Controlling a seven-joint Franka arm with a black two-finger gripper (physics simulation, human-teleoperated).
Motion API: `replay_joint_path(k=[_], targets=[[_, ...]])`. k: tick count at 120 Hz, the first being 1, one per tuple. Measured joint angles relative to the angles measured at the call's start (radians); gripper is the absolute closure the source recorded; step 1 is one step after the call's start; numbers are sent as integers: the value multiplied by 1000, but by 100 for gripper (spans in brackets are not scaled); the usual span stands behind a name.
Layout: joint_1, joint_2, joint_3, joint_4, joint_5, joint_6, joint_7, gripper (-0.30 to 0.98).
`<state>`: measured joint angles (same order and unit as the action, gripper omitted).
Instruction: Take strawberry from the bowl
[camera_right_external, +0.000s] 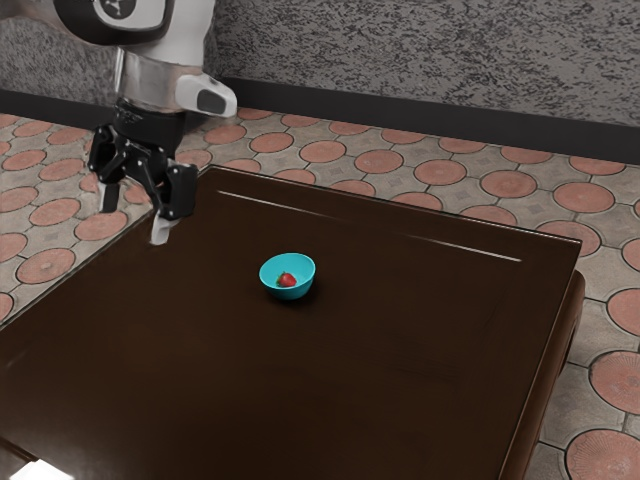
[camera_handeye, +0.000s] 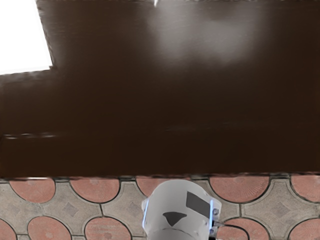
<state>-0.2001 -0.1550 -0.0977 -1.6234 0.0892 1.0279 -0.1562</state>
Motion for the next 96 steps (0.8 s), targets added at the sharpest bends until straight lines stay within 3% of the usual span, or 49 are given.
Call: replay_joint_path(k=[12, 20, 27, 35, 61, 77, 96], targets=[[13, 61, 71, 25, 18, 180, -23, 0], [-29, 310, 223, 168, 4, 280, -37, 0], [73, 504, 285, 258, -8, 380, -48, 0], [122, 622, 307, 305, -61, 509, -68, 1], [33, 745, 305, 344, -198, 783, -222, 36], [47, 818, 307, 356, -265, 883, -309, 45], [37, 819, 314, 297, -315, 941, -396, 49]])
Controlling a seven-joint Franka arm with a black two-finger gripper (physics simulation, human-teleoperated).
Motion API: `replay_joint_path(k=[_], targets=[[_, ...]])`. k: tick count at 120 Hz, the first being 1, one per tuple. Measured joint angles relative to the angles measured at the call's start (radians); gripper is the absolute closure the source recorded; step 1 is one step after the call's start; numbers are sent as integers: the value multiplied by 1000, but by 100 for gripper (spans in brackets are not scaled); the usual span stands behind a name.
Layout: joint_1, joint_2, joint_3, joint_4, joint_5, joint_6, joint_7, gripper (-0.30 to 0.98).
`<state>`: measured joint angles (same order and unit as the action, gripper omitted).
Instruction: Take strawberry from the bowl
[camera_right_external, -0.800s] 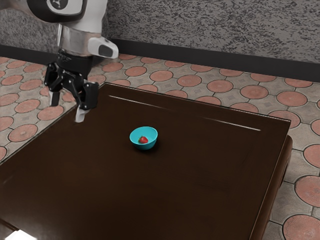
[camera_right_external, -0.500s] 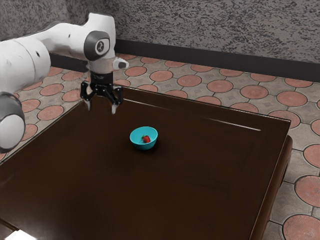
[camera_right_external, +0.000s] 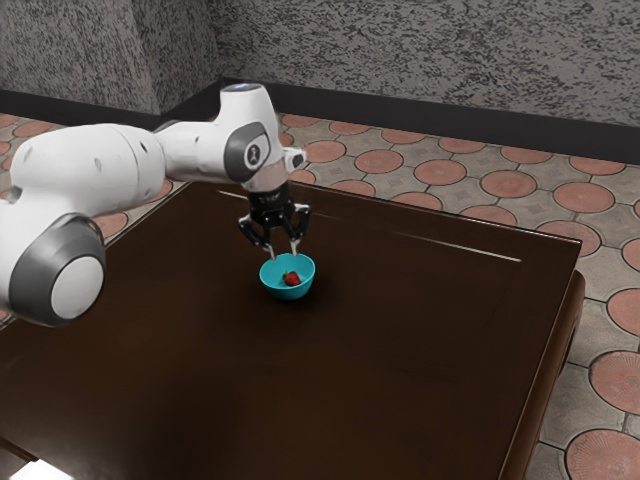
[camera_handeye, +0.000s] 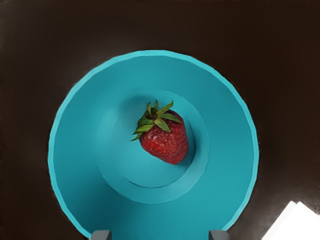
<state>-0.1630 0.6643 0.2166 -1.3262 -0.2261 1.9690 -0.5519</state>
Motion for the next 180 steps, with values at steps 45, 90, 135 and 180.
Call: replay_joint_path(k=[45, 90, 135, 180], targets=[[4, 82, 1, 33, 0, 39, -180, 52], [5, 138, 10, 33, -10, 139, -283, 47], [3, 183, 17, 25, -35, 201, -334, 23], [-11, 118, 34, -62, -36, 209, -365, 65]])
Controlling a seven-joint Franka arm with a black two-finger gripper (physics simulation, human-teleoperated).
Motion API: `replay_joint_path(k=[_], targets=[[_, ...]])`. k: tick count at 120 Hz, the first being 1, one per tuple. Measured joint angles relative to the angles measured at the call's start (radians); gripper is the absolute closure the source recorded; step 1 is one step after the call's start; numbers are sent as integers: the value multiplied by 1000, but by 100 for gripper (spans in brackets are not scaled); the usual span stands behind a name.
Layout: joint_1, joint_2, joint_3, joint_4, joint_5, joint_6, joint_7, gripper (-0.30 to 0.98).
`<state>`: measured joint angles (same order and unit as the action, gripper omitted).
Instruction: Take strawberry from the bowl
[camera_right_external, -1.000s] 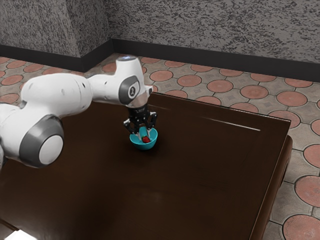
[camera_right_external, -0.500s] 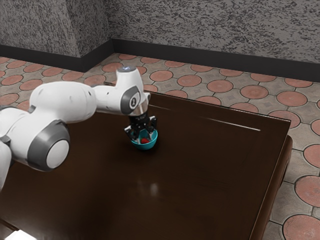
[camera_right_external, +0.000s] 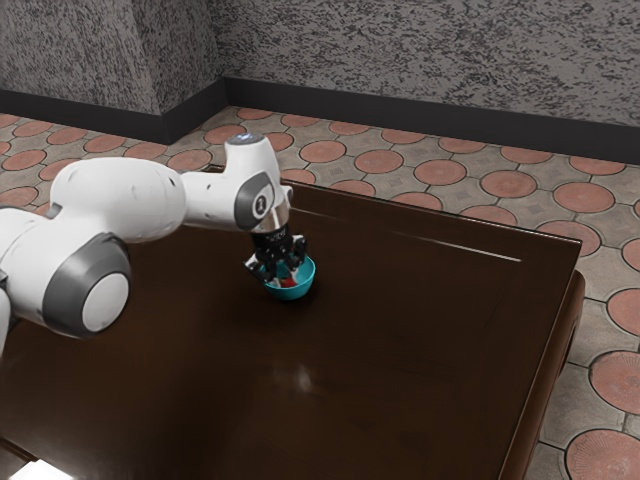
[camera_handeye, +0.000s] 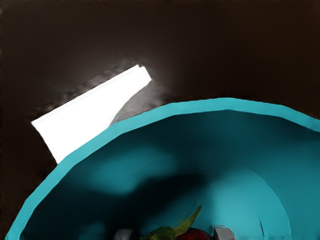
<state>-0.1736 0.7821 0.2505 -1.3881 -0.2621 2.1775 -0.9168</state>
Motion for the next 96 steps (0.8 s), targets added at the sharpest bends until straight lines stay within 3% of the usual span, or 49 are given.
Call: replay_joint_path(k=[20, 28, 40, 64, 90, 96], targets=[[-9, -72, -3, -2, 17, -14, -20, 65], [-65, -101, 1, 6, 32, -24, -26, 65], [-128, -38, -10, 71, 40, -33, -34, 65], [-129, 21, -29, 83, 26, -33, -46, 64], [-123, 9, -24, 70, 10, -38, -41, 27], [-128, -74, -10, 57, 37, -87, -29, 21]])
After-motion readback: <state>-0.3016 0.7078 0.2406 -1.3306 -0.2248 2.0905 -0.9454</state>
